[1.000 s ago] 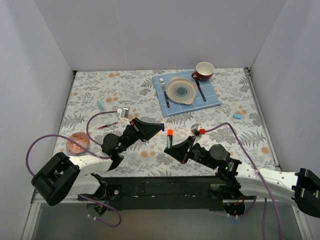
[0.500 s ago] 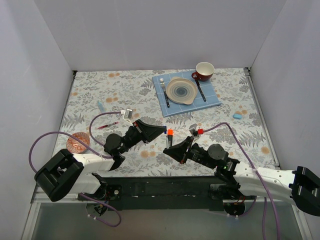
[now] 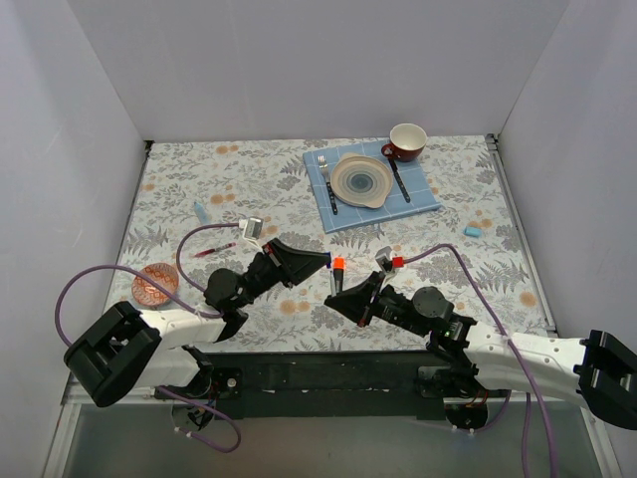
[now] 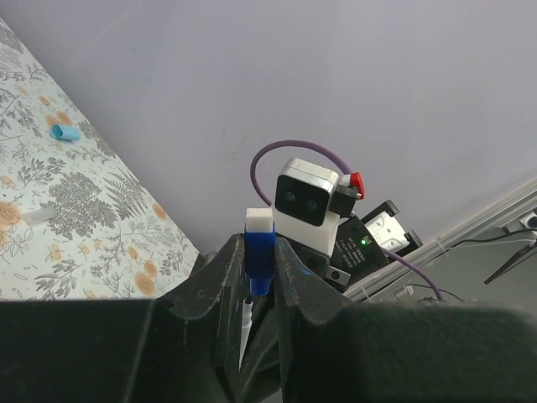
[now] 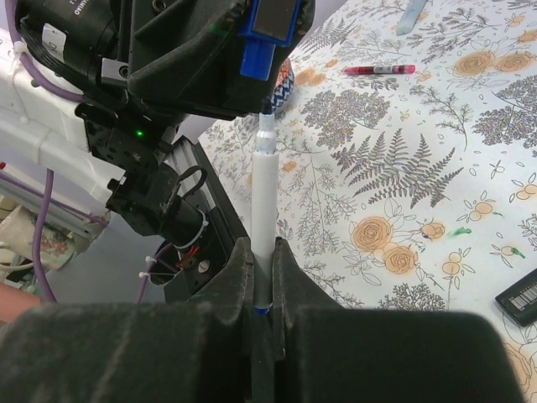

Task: Insert the pens into the pen caps

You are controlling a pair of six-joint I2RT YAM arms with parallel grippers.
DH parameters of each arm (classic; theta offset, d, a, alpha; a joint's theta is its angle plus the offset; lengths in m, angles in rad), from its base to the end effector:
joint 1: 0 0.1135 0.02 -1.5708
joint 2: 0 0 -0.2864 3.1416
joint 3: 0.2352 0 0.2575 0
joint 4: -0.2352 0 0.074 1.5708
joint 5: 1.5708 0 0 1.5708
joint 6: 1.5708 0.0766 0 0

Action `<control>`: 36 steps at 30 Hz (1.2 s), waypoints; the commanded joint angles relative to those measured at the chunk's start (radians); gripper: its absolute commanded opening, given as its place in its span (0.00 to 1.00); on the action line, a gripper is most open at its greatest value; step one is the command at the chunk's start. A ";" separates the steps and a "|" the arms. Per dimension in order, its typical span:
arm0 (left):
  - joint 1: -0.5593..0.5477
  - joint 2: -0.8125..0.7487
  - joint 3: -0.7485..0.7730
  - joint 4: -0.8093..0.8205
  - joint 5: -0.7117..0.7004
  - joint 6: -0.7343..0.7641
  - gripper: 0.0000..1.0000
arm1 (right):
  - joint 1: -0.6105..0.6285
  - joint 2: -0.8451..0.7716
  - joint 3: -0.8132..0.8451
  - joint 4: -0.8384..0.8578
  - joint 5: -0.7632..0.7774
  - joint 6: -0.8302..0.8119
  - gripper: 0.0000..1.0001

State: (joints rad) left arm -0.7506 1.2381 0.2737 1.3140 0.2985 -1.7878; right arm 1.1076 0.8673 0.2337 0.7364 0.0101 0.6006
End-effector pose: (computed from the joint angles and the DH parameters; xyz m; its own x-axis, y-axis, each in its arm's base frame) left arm 0.1724 -0.1916 0.2631 -0.8879 -0.4482 0.1039 0.0607 -0.3381 -0.9392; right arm 0.0998 0.1981 0.2475 -0.4652 0.3333 -0.8201 -0.7602 0.3241 0.5630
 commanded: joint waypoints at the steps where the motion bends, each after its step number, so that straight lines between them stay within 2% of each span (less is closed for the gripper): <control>1: -0.012 -0.026 -0.005 0.172 0.005 0.013 0.00 | 0.000 0.002 0.015 0.069 -0.002 0.005 0.01; 36: -0.042 -0.020 -0.010 0.123 -0.019 0.111 0.00 | 0.000 -0.034 0.001 0.066 -0.015 0.001 0.01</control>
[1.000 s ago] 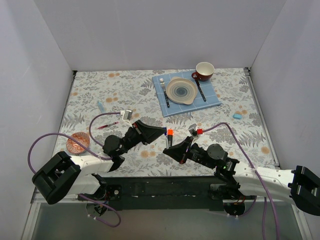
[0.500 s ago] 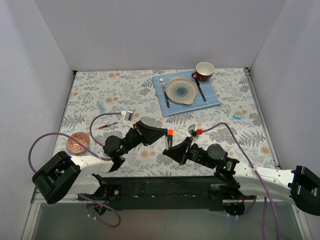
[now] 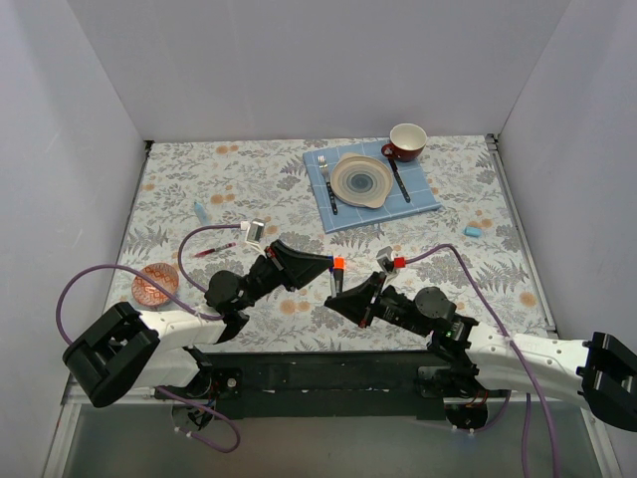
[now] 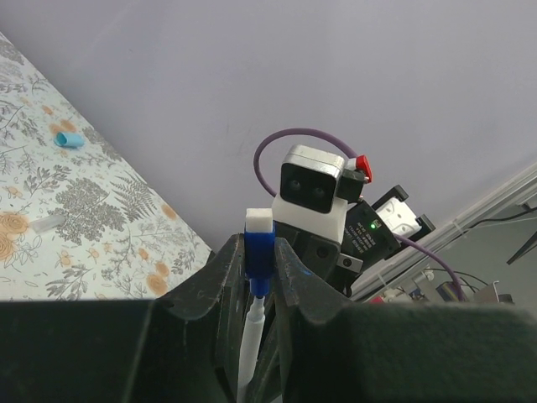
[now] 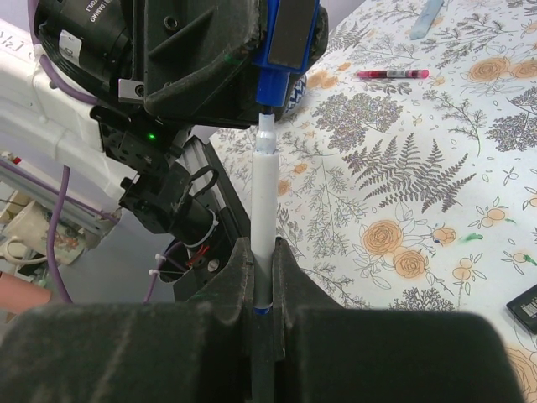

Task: Insert the pens into the pen caps

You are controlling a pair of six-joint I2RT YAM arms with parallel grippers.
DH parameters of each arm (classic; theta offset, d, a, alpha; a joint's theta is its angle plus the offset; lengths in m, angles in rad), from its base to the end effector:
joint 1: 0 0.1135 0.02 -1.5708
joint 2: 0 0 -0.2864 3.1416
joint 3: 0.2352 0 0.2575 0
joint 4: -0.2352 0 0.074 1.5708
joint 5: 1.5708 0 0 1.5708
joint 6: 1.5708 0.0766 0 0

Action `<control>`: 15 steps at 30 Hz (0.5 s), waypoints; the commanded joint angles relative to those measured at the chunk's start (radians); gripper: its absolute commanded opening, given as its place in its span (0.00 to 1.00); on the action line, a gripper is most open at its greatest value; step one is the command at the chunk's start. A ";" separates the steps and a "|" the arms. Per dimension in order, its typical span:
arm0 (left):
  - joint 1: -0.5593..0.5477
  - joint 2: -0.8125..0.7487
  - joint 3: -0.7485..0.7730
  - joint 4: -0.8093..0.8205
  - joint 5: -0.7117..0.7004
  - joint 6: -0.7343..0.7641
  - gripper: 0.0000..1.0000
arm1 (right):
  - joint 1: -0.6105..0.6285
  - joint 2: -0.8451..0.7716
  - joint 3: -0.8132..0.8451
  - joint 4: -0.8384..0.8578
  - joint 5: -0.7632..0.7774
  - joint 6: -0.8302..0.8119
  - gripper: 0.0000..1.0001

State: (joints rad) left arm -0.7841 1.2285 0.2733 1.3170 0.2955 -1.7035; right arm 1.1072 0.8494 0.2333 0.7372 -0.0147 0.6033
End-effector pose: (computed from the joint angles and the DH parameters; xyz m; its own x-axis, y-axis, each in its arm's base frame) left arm 0.1649 -0.1960 0.2656 -0.8939 -0.4476 0.0216 0.1335 -0.3119 -0.9407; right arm 0.0971 0.1967 0.2510 -0.4666 0.3353 -0.8184 -0.7725 0.2961 0.5618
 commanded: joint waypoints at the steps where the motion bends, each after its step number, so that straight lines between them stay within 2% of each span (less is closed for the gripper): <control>1: -0.009 -0.009 -0.008 0.119 -0.015 0.030 0.00 | 0.000 -0.016 0.000 0.065 0.010 0.000 0.01; 8: -0.012 -0.004 -0.008 0.136 0.002 0.027 0.00 | 0.000 -0.027 -0.002 0.064 0.010 0.003 0.01; 15: -0.027 0.019 -0.023 0.169 0.059 0.031 0.00 | 0.000 -0.065 0.026 0.001 0.091 -0.011 0.01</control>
State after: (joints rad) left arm -0.8017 1.2354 0.2699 1.3212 0.3077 -1.6905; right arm 1.1076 0.8223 0.2321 0.7250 0.0109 0.6033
